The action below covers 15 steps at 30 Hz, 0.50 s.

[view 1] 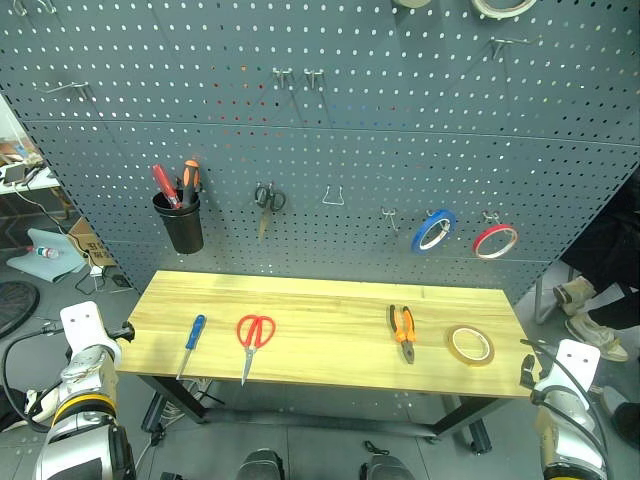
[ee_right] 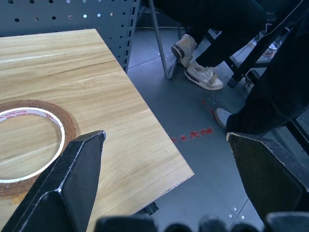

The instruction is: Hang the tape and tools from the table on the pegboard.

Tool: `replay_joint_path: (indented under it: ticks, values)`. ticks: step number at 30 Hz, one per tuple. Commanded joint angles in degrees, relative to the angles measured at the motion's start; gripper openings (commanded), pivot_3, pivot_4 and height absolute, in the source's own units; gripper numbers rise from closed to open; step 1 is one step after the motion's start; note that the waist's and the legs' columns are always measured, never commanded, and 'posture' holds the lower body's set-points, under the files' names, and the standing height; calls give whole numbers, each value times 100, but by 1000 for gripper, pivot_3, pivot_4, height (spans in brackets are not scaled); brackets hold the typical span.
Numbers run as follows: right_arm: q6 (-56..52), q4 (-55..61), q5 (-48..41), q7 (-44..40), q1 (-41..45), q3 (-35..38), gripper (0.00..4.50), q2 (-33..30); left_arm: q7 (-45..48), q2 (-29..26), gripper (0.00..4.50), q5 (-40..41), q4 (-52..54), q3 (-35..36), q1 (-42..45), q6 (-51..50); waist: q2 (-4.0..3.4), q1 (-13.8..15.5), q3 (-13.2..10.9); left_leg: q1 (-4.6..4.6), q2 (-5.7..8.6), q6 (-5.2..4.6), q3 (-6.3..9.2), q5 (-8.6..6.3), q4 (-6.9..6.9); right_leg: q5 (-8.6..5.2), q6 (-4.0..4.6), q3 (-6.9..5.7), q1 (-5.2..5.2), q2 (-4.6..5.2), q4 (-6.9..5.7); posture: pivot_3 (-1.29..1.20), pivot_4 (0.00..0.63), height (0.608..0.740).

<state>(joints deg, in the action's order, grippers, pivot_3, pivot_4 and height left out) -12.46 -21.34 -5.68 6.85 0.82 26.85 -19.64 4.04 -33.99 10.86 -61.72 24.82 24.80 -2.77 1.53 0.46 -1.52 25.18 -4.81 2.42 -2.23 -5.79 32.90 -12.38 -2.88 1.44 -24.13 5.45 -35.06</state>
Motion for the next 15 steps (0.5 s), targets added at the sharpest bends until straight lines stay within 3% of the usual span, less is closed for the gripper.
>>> replay_joint_path:
  ticks: [1,11,15]
  values:
    - [87,152,0,67,27,59,4500,-78,15,-95,4422,3,14,-5,126,187,0,0,0,0,0,0,0,0,0,0,0,0,0,0,0,68,0,740]
    - [18,393,133,-175,-53,-220,4500,-194,210,-119,4422,18,237,-49,21,201,1,6,1,0,0,0,0,0,0,0,0,0,1,0,-1,83,0,740]
    - [-63,771,255,-795,-194,-649,4500,-469,1135,-90,4422,87,1250,-299,-177,283,1,12,1,1,0,0,0,0,0,0,0,0,2,1,0,86,0,740]
